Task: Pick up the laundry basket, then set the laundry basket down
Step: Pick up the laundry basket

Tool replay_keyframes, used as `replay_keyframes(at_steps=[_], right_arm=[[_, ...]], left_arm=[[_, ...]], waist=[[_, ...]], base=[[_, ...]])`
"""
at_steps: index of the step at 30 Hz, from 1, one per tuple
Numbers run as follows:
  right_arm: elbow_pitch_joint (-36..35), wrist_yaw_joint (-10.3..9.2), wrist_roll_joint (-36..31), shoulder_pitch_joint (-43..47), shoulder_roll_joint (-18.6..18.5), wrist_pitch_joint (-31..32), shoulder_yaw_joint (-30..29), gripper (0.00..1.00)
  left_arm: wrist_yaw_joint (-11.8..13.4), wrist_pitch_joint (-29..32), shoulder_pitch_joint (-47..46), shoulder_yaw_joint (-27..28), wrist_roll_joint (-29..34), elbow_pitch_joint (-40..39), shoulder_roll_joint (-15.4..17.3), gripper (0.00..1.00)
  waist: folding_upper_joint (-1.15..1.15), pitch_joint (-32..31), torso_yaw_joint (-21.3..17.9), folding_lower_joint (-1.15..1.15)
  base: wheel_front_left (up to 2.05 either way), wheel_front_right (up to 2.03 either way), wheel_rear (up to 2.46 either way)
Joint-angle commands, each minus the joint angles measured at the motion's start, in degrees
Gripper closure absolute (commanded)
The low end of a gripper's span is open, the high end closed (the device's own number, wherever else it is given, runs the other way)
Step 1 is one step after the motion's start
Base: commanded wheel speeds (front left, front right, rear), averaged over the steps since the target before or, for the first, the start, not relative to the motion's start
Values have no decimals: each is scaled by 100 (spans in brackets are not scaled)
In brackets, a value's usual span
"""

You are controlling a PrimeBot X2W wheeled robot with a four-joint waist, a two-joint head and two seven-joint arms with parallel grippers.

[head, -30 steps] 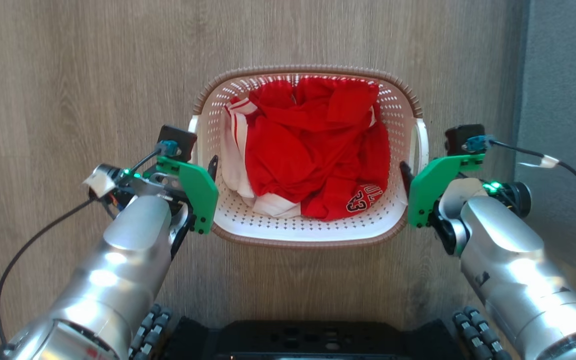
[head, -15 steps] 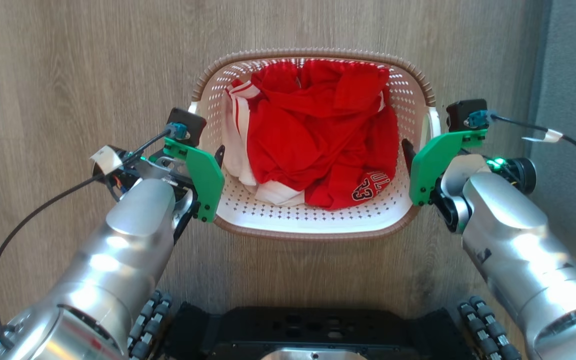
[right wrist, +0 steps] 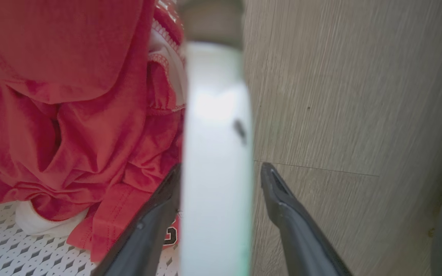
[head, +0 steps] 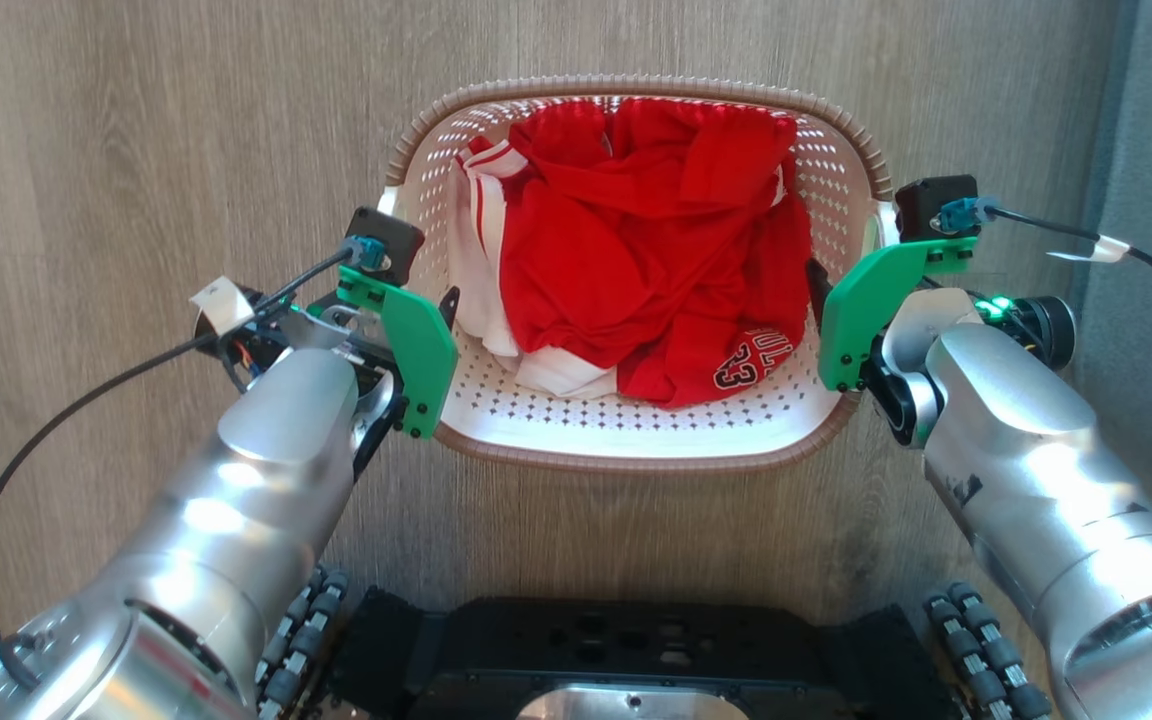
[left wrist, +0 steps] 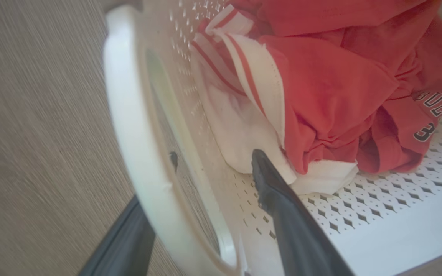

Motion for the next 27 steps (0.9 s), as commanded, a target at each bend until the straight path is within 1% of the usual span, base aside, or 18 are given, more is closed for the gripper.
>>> replay_keyframes(at_steps=[1, 13, 14, 15, 16, 27], right_arm=[[14, 40, 63, 156, 129, -82, 126, 0], [201, 40, 178, 46, 141, -229, 290, 0], [208, 40, 195, 45, 141, -221, 305, 5], [215, 40, 215, 43, 142, -207, 320, 55], [220, 40, 233, 38, 143, -199, 334, 100], [240, 40, 393, 1, 140, -210, 508, 100]], left_arm=[[53, 3, -15, -11, -74, -54, 133, 0], [82, 24, -116, -355, -445, -99, 133, 0], [74, 37, -116, -377, -484, -105, 133, 0], [65, 41, -120, -403, -521, -115, 133, 51], [59, 28, -126, -425, -557, -124, 133, 100], [11, 34, -168, -747, -857, -132, 133, 100]], waist=[[0, 19, 10, 0], [0, 116, 53, 0], [0, 119, 56, 0], [0, 122, 59, 0], [0, 125, 62, 0], [0, 117, 81, 0]], base=[[0, 0, 0], [0, 0, 0], [0, 0, 0], [0, 0, 0], [0, 0, 0], [0, 0, 0]])
